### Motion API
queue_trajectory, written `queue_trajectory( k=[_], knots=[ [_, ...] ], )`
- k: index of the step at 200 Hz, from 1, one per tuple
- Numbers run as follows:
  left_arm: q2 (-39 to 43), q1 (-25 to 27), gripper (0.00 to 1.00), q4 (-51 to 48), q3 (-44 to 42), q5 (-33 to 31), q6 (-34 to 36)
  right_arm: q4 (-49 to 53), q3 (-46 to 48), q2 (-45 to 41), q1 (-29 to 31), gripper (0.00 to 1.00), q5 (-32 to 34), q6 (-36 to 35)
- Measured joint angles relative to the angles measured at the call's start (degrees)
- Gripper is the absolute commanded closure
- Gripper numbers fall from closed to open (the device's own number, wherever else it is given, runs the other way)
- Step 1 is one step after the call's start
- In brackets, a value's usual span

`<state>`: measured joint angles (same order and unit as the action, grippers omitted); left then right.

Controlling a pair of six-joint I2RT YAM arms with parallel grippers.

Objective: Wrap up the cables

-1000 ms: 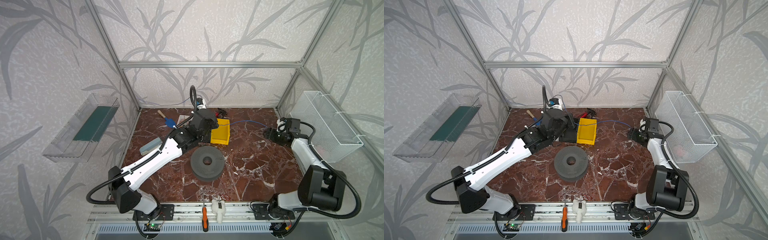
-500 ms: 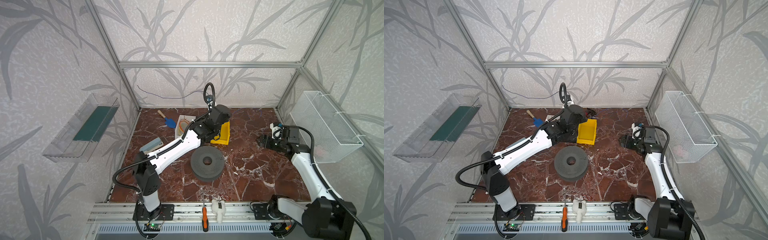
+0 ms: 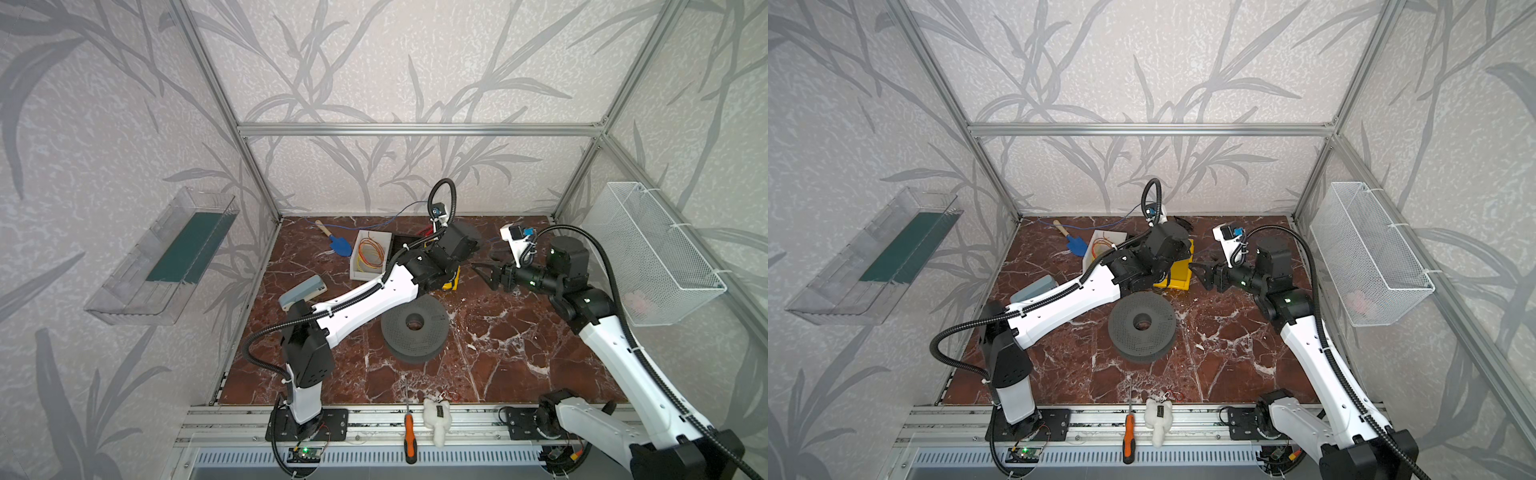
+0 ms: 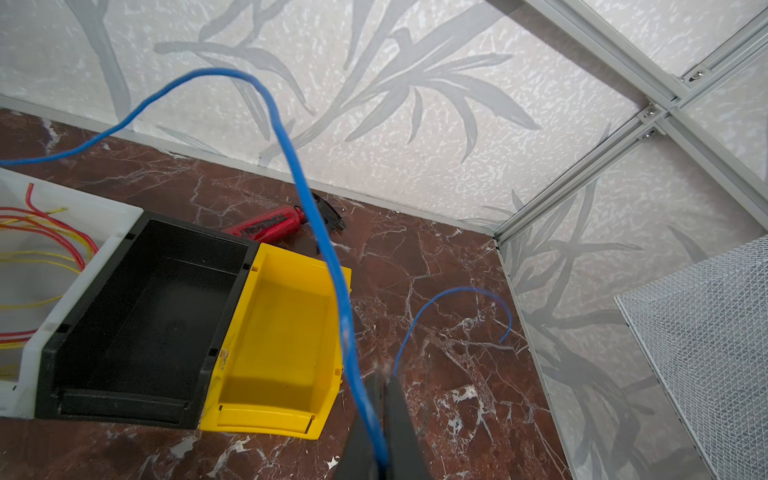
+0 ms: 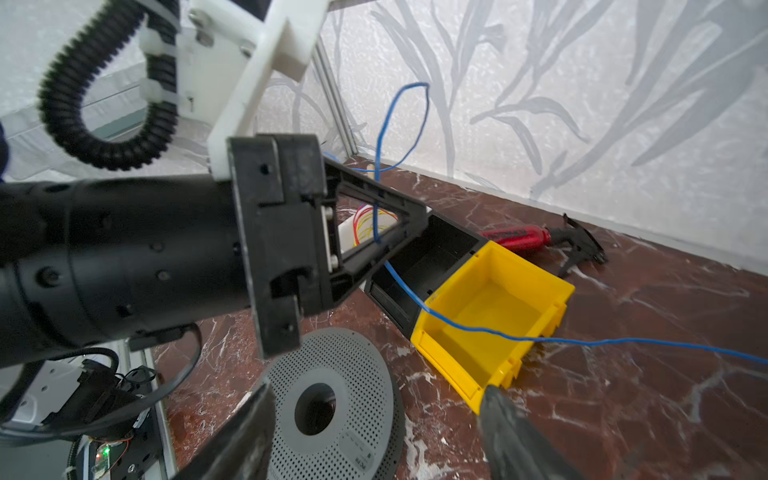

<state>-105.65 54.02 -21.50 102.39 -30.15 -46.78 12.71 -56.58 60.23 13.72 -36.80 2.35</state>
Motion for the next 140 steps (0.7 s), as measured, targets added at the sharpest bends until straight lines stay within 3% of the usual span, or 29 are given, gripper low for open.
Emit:
queue_trajectory(
  k=[35, 105, 140],
  knots=[
    [0.00, 0.28, 1.00, -2.84, 1.66, -0.17, -0.59, -0.70, -1.55, 5.86, 3.23, 0.30, -0.02, -4.72],
    [0.00, 0.61, 1.00, -8.35, 4.83, 1.20, -1.77, -6.01, -1.55, 8.39, 4.31, 0.36, 1.46, -9.53],
    [-0.11, 0.50, 1.00, -12.39, 9.07, 2.51, -2.27, -8.15, -2.56, 11.50, 6.19, 0.46, 1.38, -11.93]
  ],
)
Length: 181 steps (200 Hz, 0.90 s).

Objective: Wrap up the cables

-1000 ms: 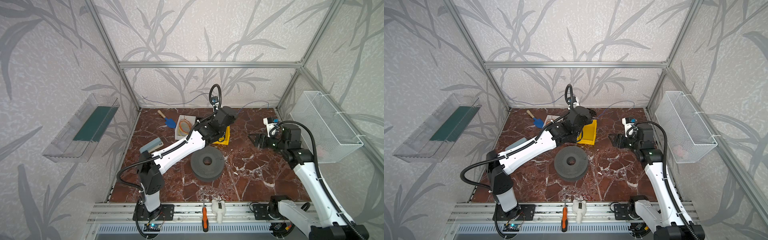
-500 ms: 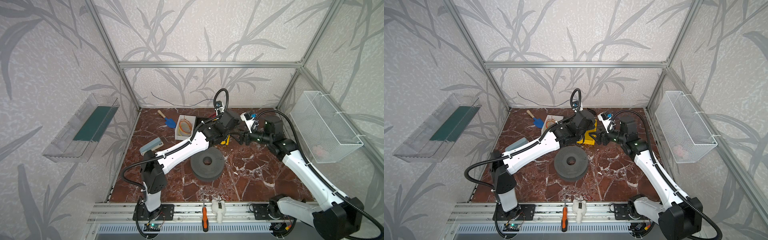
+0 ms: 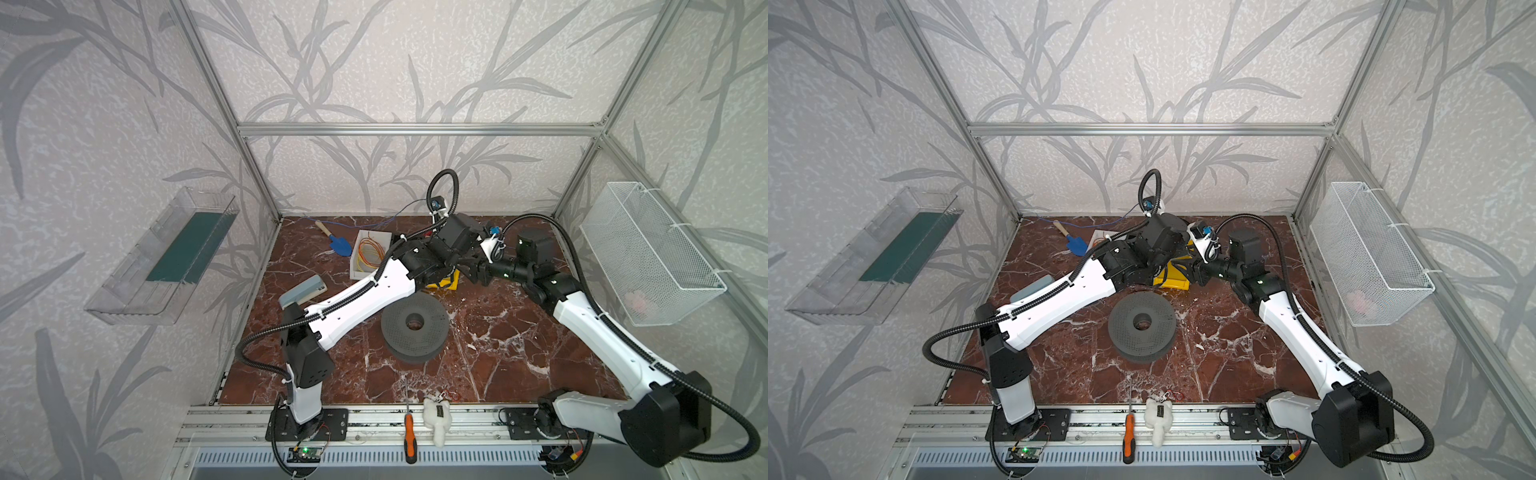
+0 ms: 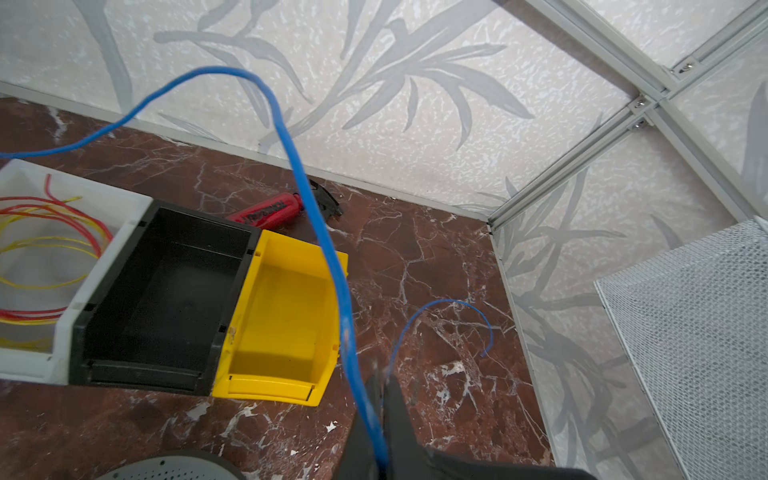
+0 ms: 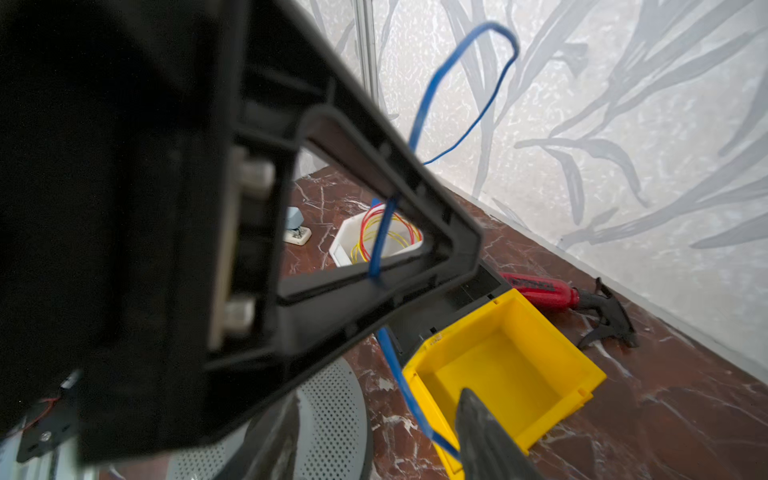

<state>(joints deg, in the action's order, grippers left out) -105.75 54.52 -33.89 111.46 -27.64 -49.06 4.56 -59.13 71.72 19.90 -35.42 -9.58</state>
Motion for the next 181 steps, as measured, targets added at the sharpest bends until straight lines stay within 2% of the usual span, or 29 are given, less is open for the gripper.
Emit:
queue_trajectory(
  k=[27, 44, 69, 139, 181],
  knots=[
    [-1.09, -0.55, 1.00, -3.61, 3.41, 0.31, -0.48, -1.73, -1.14, 1.44, 0.09, 0.54, 0.26, -1.16],
    [-1.36, -0.57, 1.00, -5.42, 4.35, 0.52, -0.61, -2.49, -1.14, 1.62, 0.28, 0.65, 0.50, -1.92],
    [-1.40, -0.55, 1.00, -6.97, 4.72, 0.81, -0.68, -2.99, -1.27, 1.64, 0.90, 1.00, 1.20, -2.73],
    [-2.86, -0.85, 1.00, -9.86, 8.85, 2.82, -0.48, -3.45, -0.90, 0.28, 1.75, 1.00, 4.70, -1.57],
    [-2.97, -0.68, 0.47, -11.82, 10.01, 5.03, 1.07, -2.64, -0.13, -0.59, 3.15, 1.00, 11.02, -5.55]
  ],
)
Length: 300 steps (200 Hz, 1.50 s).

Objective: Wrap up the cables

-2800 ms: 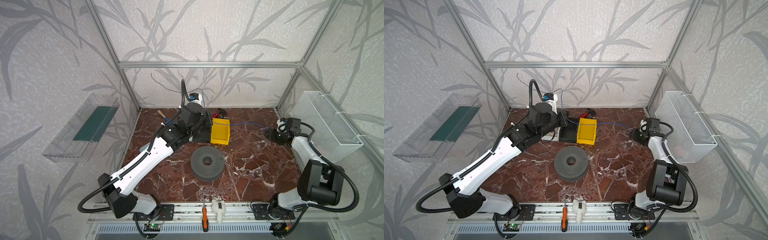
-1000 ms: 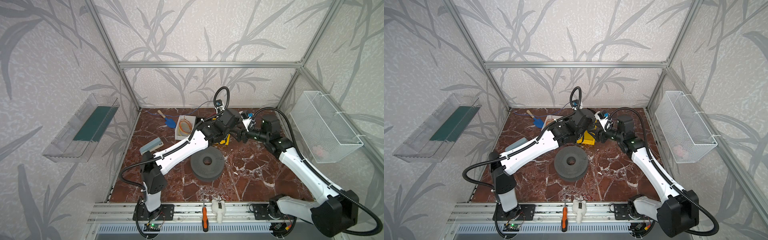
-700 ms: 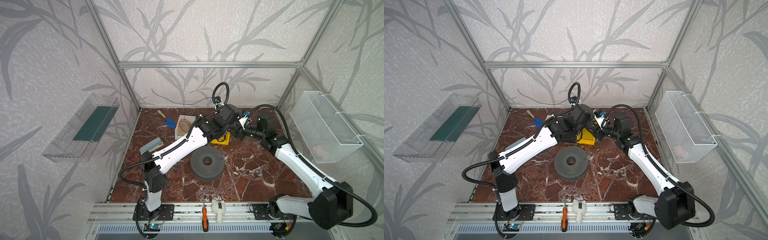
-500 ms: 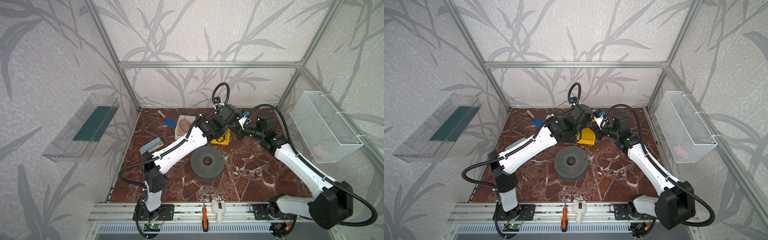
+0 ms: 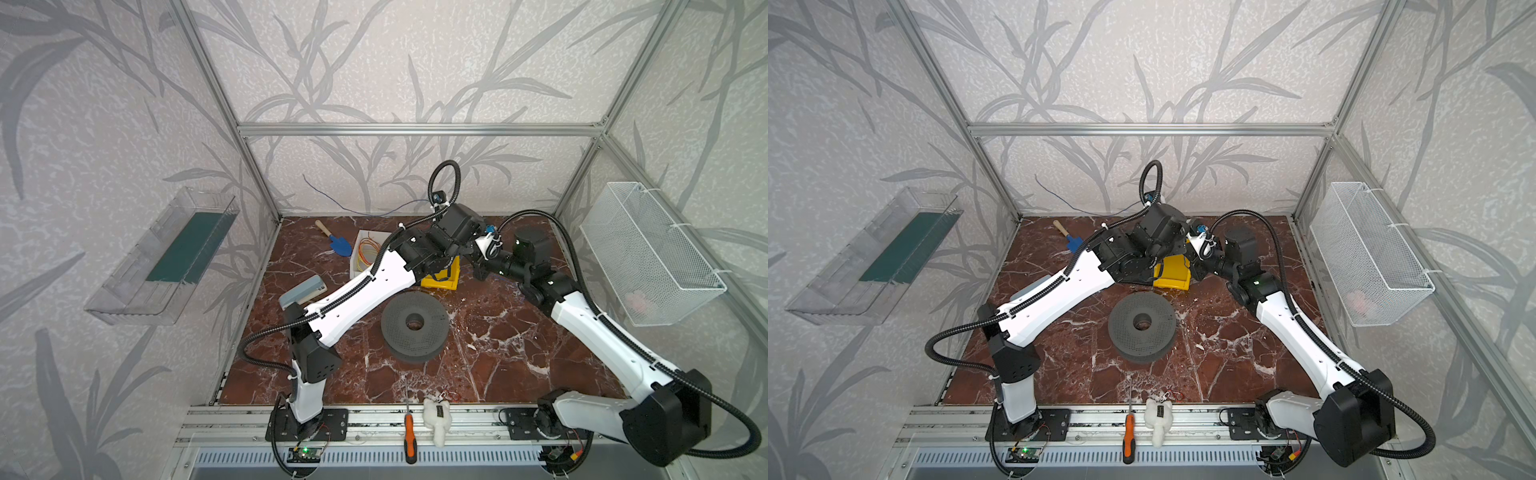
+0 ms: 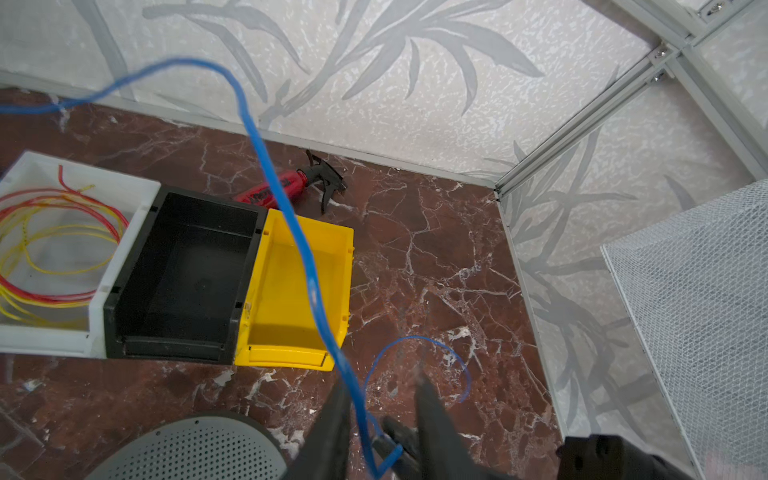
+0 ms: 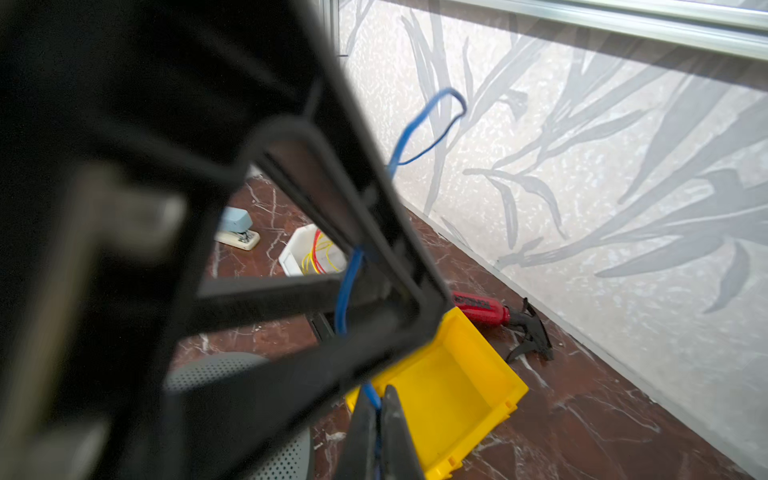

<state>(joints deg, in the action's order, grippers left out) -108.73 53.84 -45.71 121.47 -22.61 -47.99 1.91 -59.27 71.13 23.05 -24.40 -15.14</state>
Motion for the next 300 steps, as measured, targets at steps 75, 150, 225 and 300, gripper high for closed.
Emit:
queue_trajectory(
  k=[75, 150, 225, 300],
  knots=[
    [8.98, -8.24, 0.19, 1.90, -11.91, 12.87, 3.65, 2.69, 0.92, -1.81, 3.28, 1.00, 1.33, -6.36],
    [31.19, -26.40, 0.15, 10.16, -28.06, 40.50, -0.74, 4.02, 0.96, -0.31, 3.41, 1.00, 2.27, -6.93],
    [38.25, -35.82, 0.22, 12.37, -49.20, 48.74, -8.37, 8.26, 0.94, -2.58, 3.41, 1.00, 3.13, -6.14],
    [51.54, -37.68, 0.23, 7.69, -59.47, 40.57, -5.86, 18.05, -6.43, -3.93, 3.41, 1.00, 6.19, -1.49]
  ],
)
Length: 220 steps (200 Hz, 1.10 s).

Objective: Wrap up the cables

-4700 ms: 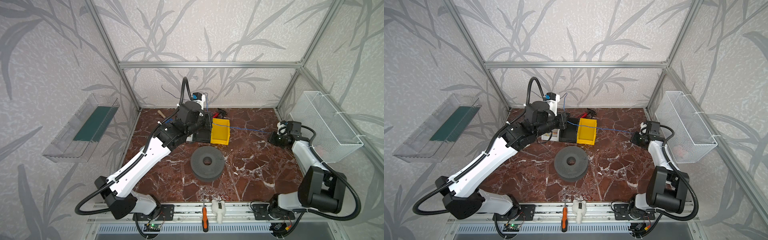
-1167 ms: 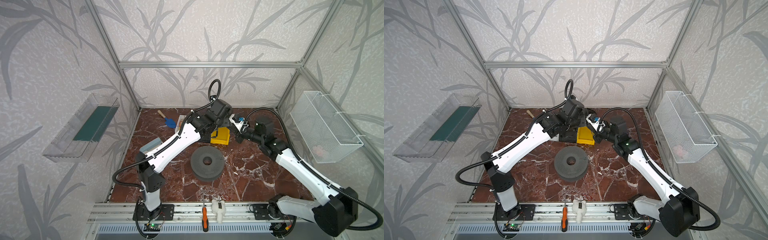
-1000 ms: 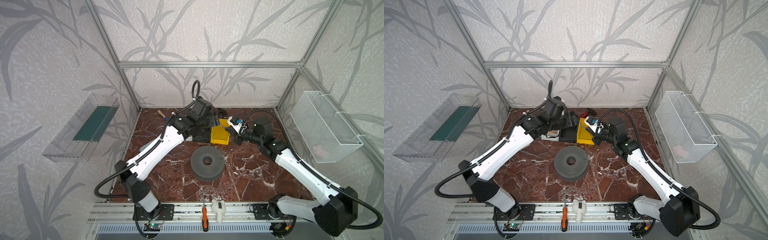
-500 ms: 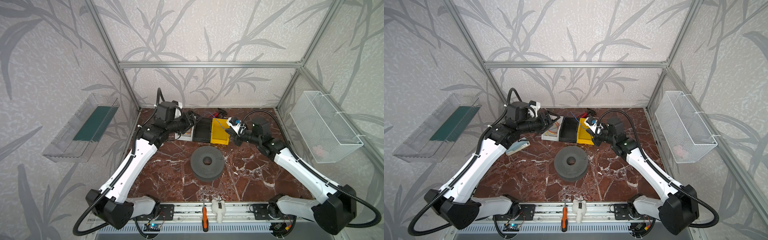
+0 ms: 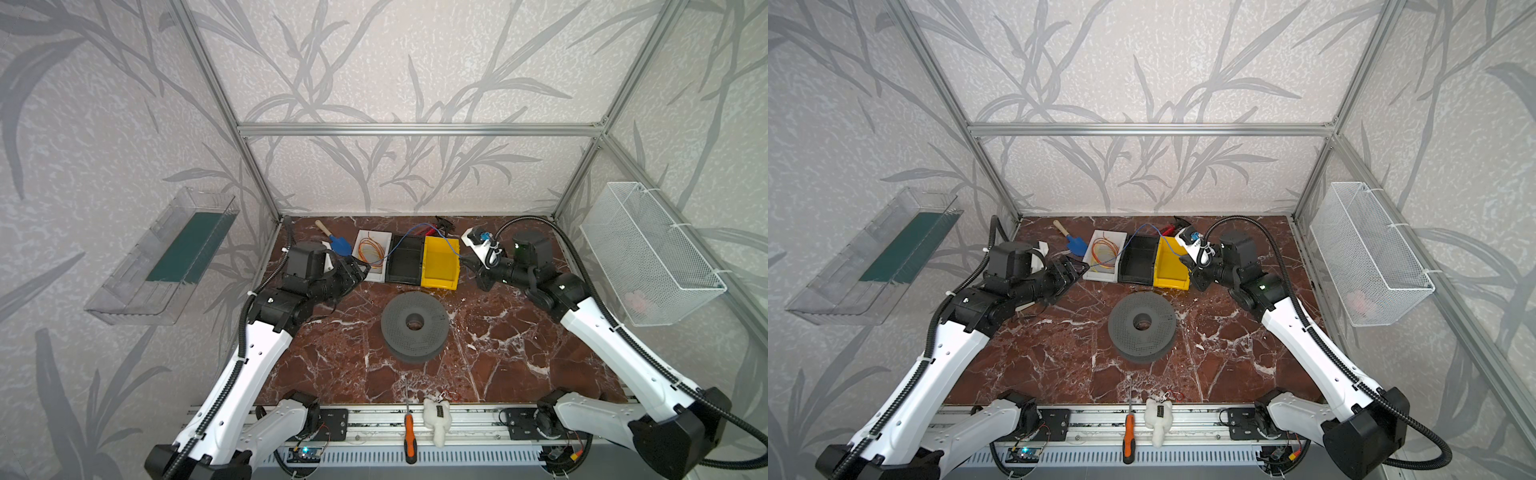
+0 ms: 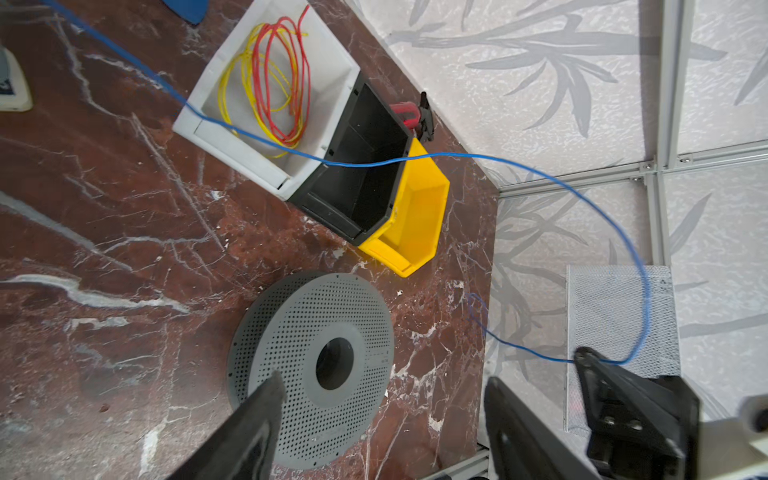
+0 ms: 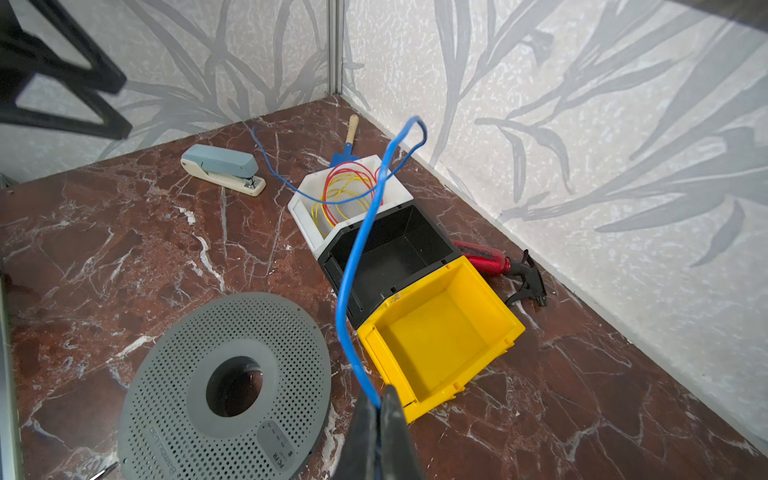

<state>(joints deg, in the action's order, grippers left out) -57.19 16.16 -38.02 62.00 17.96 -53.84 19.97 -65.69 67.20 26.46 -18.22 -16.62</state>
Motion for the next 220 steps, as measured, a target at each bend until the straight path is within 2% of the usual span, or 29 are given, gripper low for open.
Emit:
queue_trajectory(
  k=[64, 112, 187, 220],
  knots=[
    [2.45, -0.17, 0.23, 6.10, -9.53, -4.79, -1.86, 8.15, -8.85, -0.39, -0.15, 1.00, 0.13, 3.23],
    [2.69, -1.16, 0.23, 13.42, -11.61, -7.58, -2.89, 11.50, -9.57, -0.50, -0.17, 1.00, -2.34, 4.79],
    [-7.13, -4.24, 0.25, 27.43, -11.61, -7.48, -1.53, 17.14, -11.13, -2.91, -0.17, 1.00, -5.51, 7.32],
    [-7.85, -4.31, 0.25, 31.21, -11.69, -6.32, -2.78, 17.90, -11.45, -4.85, -0.17, 1.00, -5.90, 8.57]
  ],
)
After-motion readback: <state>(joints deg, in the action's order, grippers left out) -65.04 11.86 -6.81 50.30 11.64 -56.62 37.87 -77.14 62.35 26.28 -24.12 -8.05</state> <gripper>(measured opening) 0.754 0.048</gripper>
